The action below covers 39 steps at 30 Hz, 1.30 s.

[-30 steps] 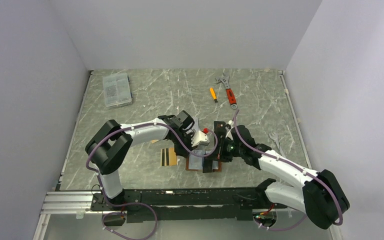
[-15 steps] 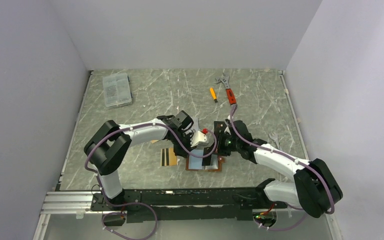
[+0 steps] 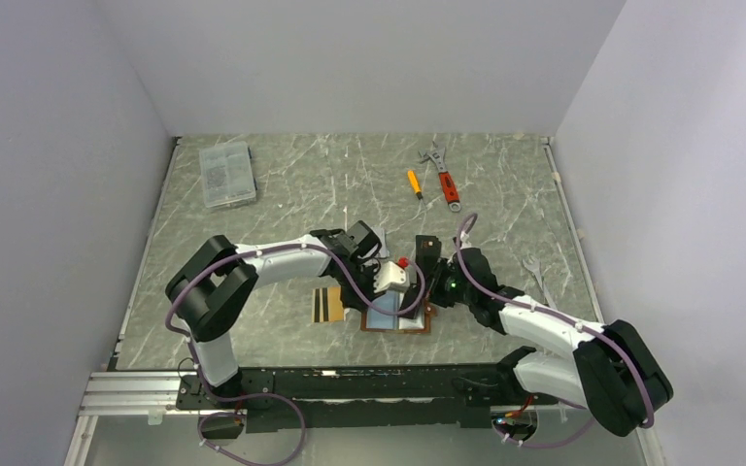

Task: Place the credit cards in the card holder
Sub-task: Insert the credit card into the card holder.

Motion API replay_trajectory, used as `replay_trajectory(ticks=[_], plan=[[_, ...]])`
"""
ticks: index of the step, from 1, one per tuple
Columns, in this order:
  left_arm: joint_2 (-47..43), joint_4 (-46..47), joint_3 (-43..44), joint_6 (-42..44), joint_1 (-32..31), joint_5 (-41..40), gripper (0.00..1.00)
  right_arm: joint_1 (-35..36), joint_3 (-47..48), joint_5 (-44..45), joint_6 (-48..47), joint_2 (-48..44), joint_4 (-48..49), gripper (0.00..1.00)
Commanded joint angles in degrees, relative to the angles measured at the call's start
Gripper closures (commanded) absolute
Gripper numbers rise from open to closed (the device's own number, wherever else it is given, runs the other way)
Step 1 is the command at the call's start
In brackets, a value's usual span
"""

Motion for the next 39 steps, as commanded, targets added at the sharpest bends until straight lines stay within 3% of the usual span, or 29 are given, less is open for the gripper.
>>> replay_trajectory(ticks=[1, 10, 20, 39], plan=[[0.6, 1.2, 0.1, -0.3, -2.2, -0.9, 0.94, 0.1, -2.2, 1.2, 2.0, -0.5, 7.7, 1.00], [2.1, 0.6, 0.4, 0.0, -4.2, -3.7, 0.95, 0.0, -6.8, -2.7, 6.5, 1.1, 18.3, 1.00], [2.0, -0.5, 0.7, 0.1, -4.4, -6.1, 0.96, -0.2, -7.3, -1.1, 5.2, -7.6, 11.0, 1.00], [2.5, -1.4, 1.7, -0.3, -4.4, -6.4, 0.97, -0.2, -10.5, -3.1, 7.3, -1.5, 20.0, 1.00]])
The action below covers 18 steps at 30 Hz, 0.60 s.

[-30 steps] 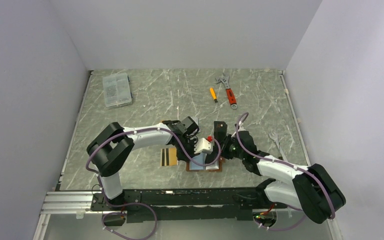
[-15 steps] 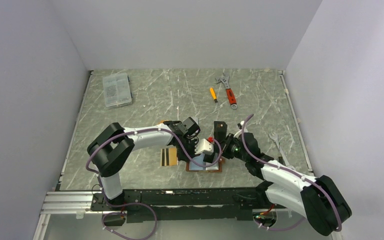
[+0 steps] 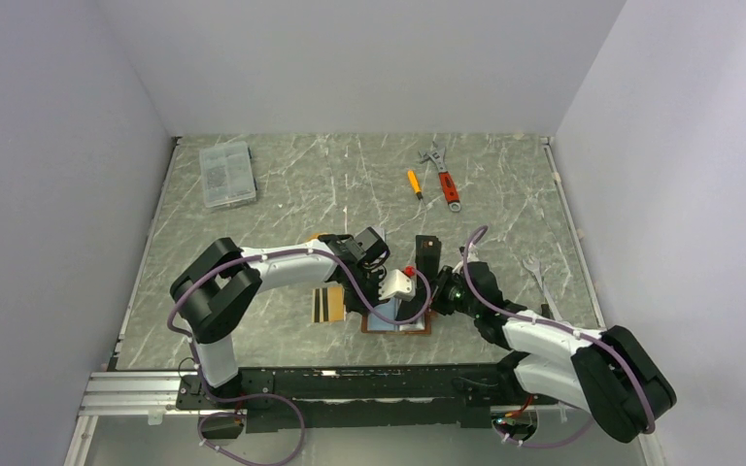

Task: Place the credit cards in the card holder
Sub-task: Insert the credit card into the card holder.

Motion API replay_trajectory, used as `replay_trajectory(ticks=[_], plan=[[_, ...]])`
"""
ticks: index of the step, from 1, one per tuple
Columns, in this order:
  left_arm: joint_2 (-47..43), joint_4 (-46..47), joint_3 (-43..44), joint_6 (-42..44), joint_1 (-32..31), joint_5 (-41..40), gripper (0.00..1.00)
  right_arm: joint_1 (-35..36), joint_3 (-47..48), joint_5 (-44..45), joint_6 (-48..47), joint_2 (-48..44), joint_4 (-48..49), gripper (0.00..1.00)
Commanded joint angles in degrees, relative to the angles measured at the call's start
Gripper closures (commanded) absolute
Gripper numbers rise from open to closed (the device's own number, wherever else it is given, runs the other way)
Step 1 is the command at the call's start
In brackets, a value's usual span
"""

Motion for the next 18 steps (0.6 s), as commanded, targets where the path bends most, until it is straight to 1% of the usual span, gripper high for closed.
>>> replay_trajectory(ticks=[1, 11, 18], plan=[[1.8, -0.7, 0.9, -0.1, -0.4, -1.7, 0.97, -0.1, -1.3, -1.3, 1.6, 0.7, 6.9, 1.00], [1.8, -0.5, 0.7, -0.1, -0.4, -1.8, 0.98, -0.5, -2.4, -1.0, 2.2, -3.9, 4.8, 1.00], [1.7, -0.5, 0.8, -0.2, -0.4, -1.8, 0.98, -0.4, -2.6, -2.3, 2.9, -0.2, 8.2, 1.00]])
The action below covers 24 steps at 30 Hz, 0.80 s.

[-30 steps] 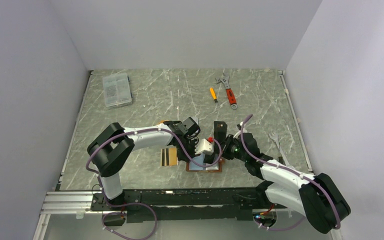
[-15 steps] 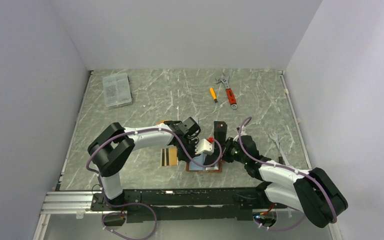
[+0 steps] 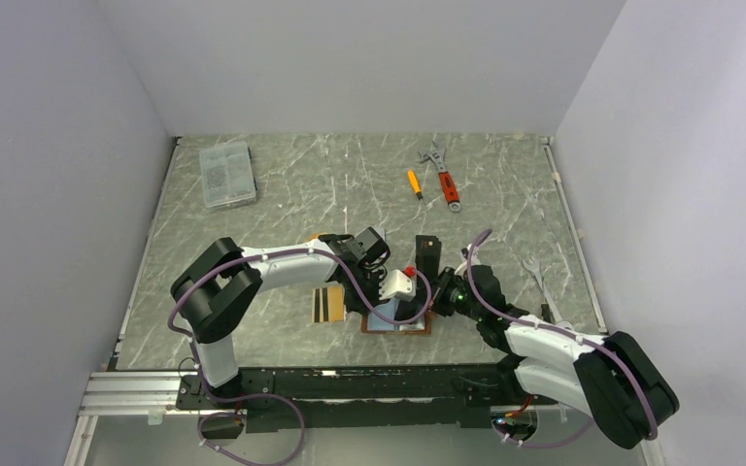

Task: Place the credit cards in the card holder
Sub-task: Insert the credit card into the card holder.

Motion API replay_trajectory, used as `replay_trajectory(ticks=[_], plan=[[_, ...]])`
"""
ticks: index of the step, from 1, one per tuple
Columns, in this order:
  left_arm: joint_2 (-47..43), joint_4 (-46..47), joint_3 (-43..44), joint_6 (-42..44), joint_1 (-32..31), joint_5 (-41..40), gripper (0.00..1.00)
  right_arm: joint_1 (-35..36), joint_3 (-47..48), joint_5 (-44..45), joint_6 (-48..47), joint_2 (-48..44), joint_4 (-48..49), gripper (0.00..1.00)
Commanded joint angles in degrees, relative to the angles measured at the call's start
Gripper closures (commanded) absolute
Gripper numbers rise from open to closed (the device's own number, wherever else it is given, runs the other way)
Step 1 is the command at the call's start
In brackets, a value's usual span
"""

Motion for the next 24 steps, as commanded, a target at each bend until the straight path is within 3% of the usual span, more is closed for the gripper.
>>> replay_trajectory(ticks=[1, 24], plan=[[1.3, 0.0, 0.3, -0.2, -0.3, -1.6, 0.98, -0.2, -0.4, -1.1, 0.8, 2.6, 5.0, 1.00], [1.5, -0.3, 0.5, 0.1, -0.3, -2.0, 1.00, -1.1, -1.9, -0.8, -0.6, 0.5, 6.1, 1.00]])
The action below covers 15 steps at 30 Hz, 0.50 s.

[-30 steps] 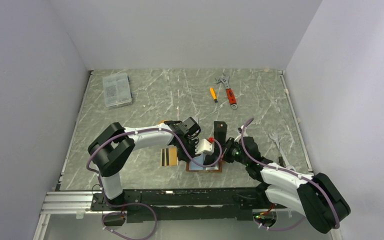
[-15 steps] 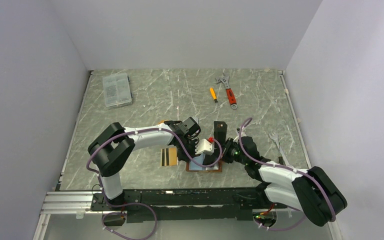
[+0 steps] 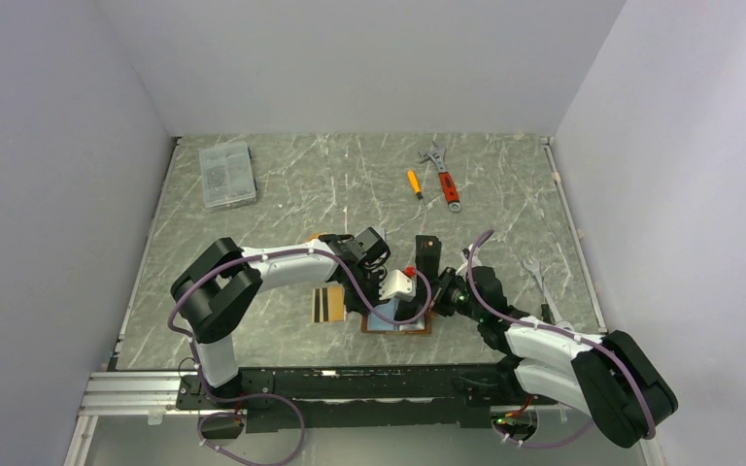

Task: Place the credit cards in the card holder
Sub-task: Insert the credit card into the card holder.

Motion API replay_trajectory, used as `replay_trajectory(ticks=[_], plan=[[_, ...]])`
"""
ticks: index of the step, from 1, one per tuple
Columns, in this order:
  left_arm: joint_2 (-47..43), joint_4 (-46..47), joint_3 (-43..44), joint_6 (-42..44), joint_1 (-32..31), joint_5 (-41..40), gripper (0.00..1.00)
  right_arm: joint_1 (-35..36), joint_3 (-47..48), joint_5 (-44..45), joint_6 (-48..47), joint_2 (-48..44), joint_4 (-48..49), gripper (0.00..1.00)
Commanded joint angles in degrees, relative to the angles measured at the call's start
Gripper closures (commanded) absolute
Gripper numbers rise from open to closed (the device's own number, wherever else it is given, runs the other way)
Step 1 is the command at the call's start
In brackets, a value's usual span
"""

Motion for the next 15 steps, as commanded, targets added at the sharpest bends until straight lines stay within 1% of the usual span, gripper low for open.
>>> replay_trajectory(ticks=[1, 10, 15], plan=[[1.5, -0.3, 0.6, 0.0, -0.3, -1.8, 1.00, -0.4, -0.8, 0.6, -0.6, -0.5, 2.9, 1.00], [1.6, -0.6, 1.0, 0.0, -0.3, -1.7, 1.00, -0.4, -1.3, 0.5, -0.3, 1.3, 5.0, 1.00], [1.7, -0.8, 1.2, 0.0, -0.3, -1.6, 1.00, -0.4, -2.2, -0.7, 1.2, 2.7, 8.1, 1.00]])
